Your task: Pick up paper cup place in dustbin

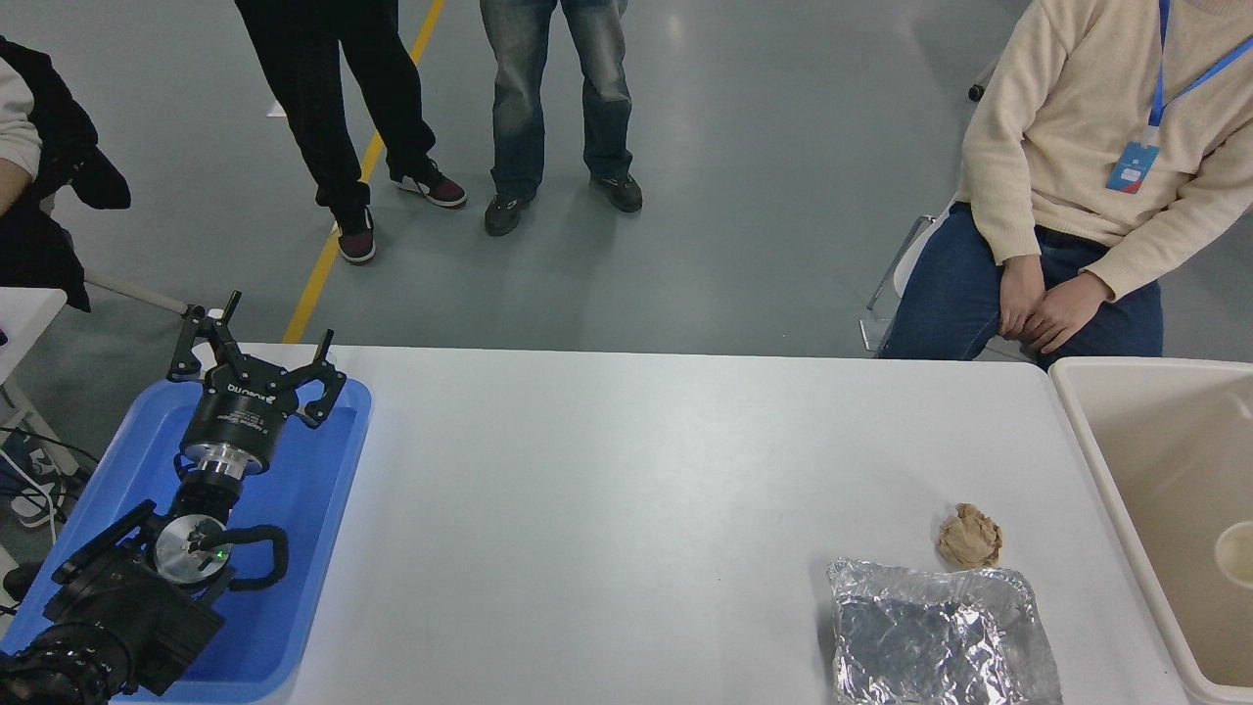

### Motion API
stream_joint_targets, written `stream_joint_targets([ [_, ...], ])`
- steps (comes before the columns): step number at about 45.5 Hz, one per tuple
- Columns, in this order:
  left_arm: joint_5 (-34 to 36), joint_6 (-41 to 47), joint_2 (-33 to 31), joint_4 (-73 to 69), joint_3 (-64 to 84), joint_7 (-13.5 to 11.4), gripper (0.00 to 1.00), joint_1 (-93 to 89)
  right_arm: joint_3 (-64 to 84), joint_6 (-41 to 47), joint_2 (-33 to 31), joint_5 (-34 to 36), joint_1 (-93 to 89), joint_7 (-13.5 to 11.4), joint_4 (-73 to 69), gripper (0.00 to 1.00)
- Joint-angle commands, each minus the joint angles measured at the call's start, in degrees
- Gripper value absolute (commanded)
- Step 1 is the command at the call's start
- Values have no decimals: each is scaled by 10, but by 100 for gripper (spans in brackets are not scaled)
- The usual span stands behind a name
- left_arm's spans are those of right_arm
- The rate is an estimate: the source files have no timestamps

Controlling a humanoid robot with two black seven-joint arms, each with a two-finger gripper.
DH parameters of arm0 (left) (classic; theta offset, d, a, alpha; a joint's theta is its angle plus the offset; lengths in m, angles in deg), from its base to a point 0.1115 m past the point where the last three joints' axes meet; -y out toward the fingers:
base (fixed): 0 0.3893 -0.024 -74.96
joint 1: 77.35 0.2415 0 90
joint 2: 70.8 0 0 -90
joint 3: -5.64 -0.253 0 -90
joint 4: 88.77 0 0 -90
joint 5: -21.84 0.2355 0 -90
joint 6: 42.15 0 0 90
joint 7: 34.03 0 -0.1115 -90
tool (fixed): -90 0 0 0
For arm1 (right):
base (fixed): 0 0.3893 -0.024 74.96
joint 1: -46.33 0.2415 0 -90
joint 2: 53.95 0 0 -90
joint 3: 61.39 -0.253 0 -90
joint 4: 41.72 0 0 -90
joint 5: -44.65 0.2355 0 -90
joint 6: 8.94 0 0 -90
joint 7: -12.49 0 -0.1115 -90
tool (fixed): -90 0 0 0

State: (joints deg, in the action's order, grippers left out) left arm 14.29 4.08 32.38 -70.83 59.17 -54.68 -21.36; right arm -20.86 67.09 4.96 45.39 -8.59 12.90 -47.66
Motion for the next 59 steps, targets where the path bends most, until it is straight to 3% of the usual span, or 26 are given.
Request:
stream_joint_targets([
  [1,0,0,-1,0,0,0,100,0,-23,-15,3,-1,0,-1,1,100],
  [16,0,0,0,0,0,1,100,0,-88,-12,-5,-3,28,0,-7,100],
  [32,0,0,-1,0,0,0,100,-1,-449,-8,-106,-8,62,0,-130,100],
  [45,0,0,-1,0,0,0,100,0,-641,-8,-164,-7,51,2,-284,100],
  [52,0,0,0,0,0,0,100,0,-625,-10,-160,-26,36,6,-276,100],
  [59,0,0,0,0,0,0,100,0,-531,-19,-159,-131,65,5,-286,100],
])
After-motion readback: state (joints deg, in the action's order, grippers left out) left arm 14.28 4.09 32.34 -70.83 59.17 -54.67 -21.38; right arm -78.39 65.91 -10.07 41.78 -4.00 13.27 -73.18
